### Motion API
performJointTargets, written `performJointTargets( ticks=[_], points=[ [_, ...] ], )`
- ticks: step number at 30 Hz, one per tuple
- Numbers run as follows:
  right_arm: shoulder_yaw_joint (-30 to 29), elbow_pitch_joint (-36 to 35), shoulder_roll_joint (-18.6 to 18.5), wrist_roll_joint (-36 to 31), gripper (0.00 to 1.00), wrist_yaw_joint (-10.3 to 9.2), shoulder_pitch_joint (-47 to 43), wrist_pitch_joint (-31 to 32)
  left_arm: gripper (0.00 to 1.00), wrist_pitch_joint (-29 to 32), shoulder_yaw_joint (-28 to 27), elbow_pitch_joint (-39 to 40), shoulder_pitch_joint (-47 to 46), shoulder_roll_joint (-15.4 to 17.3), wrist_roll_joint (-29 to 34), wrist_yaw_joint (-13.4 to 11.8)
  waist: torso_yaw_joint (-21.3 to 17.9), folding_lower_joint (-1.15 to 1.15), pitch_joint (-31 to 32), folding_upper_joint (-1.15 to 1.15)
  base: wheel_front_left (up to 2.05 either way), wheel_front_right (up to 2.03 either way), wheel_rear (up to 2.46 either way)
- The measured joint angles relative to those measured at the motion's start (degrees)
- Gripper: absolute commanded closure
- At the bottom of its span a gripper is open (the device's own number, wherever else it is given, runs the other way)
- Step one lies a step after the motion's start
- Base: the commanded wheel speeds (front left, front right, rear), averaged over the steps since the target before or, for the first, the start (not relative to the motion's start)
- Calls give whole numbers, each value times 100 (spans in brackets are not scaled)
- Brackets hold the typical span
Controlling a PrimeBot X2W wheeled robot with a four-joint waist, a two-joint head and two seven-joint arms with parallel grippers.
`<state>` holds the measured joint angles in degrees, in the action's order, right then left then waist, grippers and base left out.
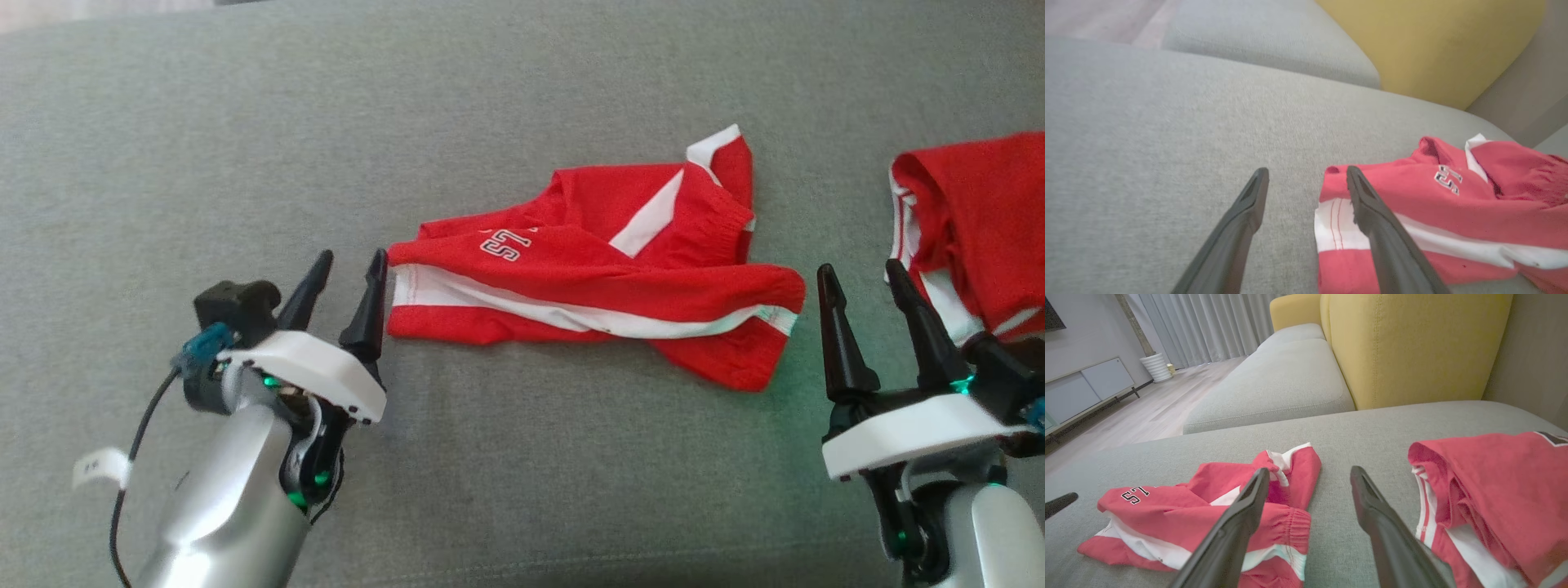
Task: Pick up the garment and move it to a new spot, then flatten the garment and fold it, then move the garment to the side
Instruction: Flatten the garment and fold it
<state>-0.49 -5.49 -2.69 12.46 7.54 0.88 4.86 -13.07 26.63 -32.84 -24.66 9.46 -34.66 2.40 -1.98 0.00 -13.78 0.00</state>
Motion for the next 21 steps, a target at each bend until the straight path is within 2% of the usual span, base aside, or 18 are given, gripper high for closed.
performJointTargets(
  ticks=[6, 9, 14, 21],
  points=[
    [-1, -26, 0, -286, 0, 0, 2, -40, 0, -122, -385, 1246, 503, 125, 706, -818, 180, 0, 181, 0, 0, 0, 0],
    [13, -22, 0, -391, 0, 0, 2, -41, 0, -124, -555, 1920, 840, 218, 1076, -1055, 250, 0, 285, 0, 0, 0, 0],
    [15, 32, 1, -423, 0, 0, -31, -41, 0, -123, -530, 2417, 1596, 405, 1430, -1209, 322, 0, 485, 0, 0, 0, 0],
    [34, 30, 1, -477, 0, 0, -213, -41, 0, 9, -422, 2759, 2135, 533, 1444, -1312, 359, 0, 745, 0, 0, 0, 0]
  ],
)
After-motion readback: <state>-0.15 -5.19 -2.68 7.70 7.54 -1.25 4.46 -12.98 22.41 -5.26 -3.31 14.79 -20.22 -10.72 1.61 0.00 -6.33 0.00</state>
